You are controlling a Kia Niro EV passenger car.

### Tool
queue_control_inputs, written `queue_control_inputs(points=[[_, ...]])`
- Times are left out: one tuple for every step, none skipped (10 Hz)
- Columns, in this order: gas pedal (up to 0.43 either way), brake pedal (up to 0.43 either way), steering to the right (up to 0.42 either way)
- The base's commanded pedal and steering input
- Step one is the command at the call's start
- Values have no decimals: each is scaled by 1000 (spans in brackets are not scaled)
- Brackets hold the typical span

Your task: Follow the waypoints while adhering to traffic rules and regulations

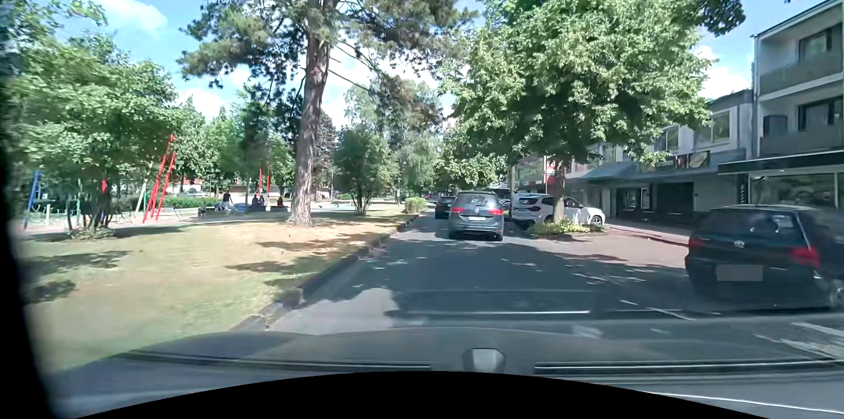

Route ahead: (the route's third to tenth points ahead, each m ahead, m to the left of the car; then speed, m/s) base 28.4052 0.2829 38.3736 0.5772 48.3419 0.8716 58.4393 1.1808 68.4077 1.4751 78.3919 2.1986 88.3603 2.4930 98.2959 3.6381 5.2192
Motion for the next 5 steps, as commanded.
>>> queue_control_inputs(points=[[98, 6, 5], [98, 6, 6], [98, 6, 5], [98, 6, 5], [98, 6, 4]])
